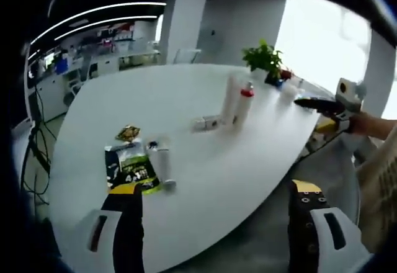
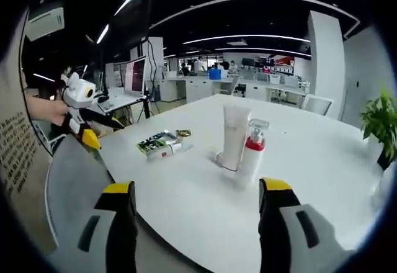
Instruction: Arrange the skincare products in the storage area until every visible bottle or jar stands upright without overlapping.
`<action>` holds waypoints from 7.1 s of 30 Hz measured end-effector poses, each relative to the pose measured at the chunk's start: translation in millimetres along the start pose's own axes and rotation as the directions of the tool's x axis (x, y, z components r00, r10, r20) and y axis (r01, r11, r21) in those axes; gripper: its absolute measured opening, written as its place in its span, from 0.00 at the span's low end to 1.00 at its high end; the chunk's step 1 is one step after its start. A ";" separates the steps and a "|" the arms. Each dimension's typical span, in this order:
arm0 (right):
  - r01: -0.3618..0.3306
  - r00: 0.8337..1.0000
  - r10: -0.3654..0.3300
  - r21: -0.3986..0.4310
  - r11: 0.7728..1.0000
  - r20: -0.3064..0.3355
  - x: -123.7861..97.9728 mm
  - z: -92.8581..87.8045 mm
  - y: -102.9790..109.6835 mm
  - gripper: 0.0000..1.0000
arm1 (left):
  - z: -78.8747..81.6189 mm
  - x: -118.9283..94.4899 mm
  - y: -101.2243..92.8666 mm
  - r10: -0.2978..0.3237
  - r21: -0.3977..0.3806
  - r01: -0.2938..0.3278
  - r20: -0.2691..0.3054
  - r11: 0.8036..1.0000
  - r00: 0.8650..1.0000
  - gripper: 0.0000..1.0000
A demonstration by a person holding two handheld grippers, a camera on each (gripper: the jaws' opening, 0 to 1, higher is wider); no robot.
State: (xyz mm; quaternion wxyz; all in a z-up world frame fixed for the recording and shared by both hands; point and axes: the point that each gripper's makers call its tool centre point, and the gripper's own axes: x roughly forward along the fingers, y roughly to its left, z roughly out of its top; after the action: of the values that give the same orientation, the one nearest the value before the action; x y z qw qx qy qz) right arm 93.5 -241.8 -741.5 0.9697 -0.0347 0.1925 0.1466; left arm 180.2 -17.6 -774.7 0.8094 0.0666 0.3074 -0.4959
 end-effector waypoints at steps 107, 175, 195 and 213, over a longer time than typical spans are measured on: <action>-0.466 0.482 0.006 -0.251 0.848 -0.876 270.5 -21.9 -23.0 0.41 | -1.5 10.6 45.7 -0.075 -0.117 0.082 0.061 0.990 0.995 0.91; -0.624 0.479 -0.076 -0.400 0.671 -0.874 289.6 -43.7 -23.3 0.18 | -5.9 17.4 61.3 -0.061 -0.141 0.066 0.040 0.988 0.997 0.89; -0.496 0.692 0.022 -0.454 0.740 -0.722 293.3 21.1 -2.9 0.18 | 12.7 9.5 44.3 -0.077 -0.080 0.082 0.066 0.993 0.995 0.89; -0.404 0.820 0.153 -0.369 0.837 -0.551 254.2 80.3 20.5 0.18 | 34.0 -3.1 22.2 -0.093 -0.005 0.094 0.079 0.996 0.992 0.89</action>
State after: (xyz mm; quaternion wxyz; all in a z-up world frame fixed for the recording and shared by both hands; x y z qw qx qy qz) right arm 340.9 -143.4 -765.1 0.8143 -0.2758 0.3987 0.3191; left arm 212.7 -18.2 -750.1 0.7971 0.0288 0.2802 -0.5341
